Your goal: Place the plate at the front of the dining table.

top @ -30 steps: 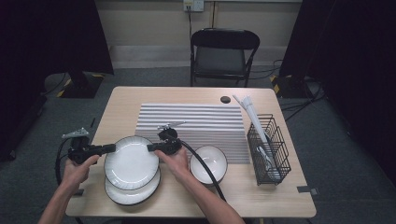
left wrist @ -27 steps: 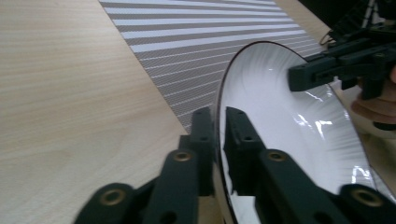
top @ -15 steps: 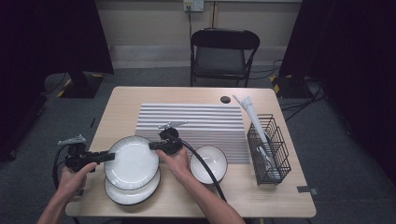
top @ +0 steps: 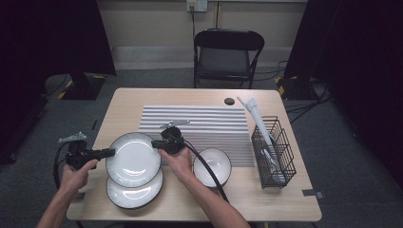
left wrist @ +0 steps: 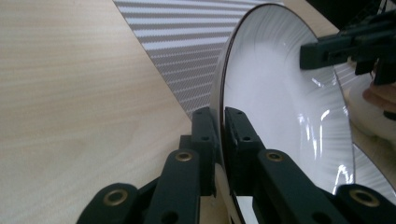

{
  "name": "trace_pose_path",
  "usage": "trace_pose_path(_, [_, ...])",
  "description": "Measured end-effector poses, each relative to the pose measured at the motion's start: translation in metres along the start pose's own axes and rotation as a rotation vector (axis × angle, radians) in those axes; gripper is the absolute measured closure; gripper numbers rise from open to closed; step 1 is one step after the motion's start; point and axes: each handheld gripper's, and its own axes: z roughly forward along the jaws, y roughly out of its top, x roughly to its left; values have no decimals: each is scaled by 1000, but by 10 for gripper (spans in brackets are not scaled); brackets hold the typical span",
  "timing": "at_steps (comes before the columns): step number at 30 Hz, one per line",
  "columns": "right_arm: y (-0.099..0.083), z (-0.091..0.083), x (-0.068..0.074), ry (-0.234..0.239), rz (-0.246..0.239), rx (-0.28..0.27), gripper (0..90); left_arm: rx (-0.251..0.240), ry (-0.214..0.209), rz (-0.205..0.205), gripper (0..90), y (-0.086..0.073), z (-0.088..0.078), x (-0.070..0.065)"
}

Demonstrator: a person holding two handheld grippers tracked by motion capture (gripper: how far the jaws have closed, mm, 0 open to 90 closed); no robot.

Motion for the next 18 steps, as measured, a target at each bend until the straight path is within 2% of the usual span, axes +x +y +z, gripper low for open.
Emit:
trace_pose_path(2, [-1,0,-3,13,21,3,871,-2,9,5,838,0,1,-1])
trace_pose_path(8, [-3,0,-4,27,23,16,863,-3,25,13,845,0,2,-3])
trace_pose_path(12, [-7,5,-3,32,14,48,814,-3,20,8,850,0,5,-3])
trace_pose_path(18, [-12,13,0,60,32,80,741,-5,16,7,856,0,4,-3])
